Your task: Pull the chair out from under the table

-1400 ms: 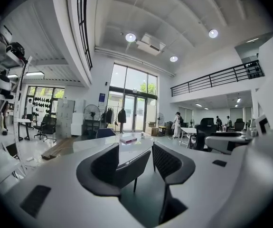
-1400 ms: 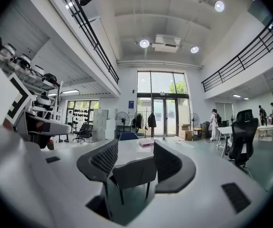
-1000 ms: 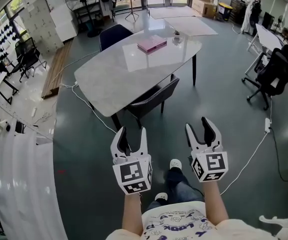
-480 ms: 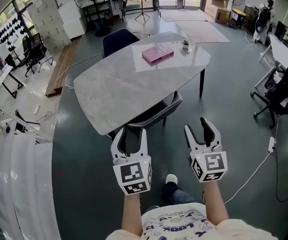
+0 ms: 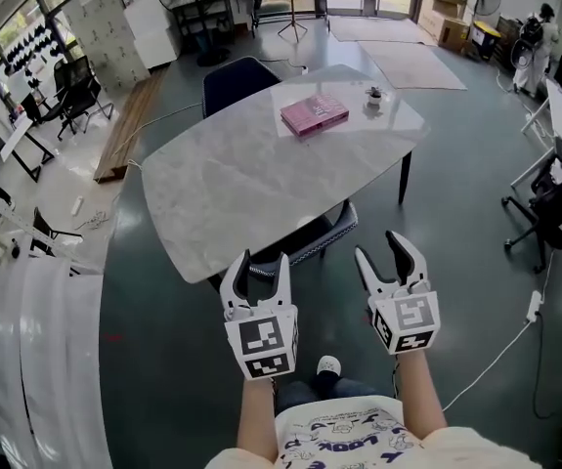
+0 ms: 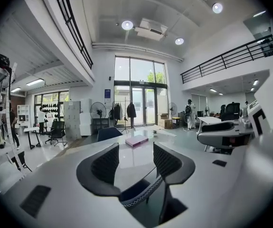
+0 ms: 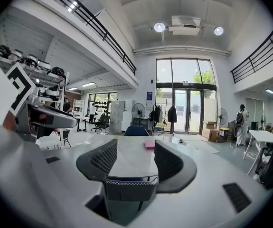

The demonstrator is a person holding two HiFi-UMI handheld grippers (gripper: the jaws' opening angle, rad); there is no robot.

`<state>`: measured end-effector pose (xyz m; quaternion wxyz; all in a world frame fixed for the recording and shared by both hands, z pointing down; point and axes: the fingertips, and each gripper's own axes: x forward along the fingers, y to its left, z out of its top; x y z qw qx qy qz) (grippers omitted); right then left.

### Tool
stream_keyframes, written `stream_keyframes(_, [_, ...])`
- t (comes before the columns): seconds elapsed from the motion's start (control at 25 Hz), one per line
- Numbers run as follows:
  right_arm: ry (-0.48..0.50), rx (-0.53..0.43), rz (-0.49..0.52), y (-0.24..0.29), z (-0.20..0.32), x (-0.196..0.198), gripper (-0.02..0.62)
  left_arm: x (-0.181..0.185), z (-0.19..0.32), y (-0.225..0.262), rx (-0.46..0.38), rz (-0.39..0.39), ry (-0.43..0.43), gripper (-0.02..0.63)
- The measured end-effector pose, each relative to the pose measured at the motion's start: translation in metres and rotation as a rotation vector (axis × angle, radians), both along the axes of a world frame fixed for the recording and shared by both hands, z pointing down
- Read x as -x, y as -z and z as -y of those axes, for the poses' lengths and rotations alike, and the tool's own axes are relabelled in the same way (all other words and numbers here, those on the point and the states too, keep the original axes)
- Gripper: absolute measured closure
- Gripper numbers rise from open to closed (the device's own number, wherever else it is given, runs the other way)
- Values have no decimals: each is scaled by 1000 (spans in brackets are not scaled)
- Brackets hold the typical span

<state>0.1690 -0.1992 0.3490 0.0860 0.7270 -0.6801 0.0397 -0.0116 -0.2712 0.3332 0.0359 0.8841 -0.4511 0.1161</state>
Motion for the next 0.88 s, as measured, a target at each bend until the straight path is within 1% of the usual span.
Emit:
stream_keyframes(0.28, [47,51,-7,-20,31,-10,342,-10,21,-18,34,47,10,374])
stream_keyframes(0.48, [75,107,-37,-40,51,-8,333,-10,33,-38,69,91,-8,373])
stream_keyframes(0.6, [94,152,-68,-53,61,-8,323,-14,41,-53,95,131,-35,373])
stream_keyframes(0.76, [136,237,-138,-73,75,-5,307,-25,50,-72,143,180,-93,373])
stream_keyframes(0.88, [182,303,-179,-93,86,-3,302,-31,59,-89,167,249,-140,353])
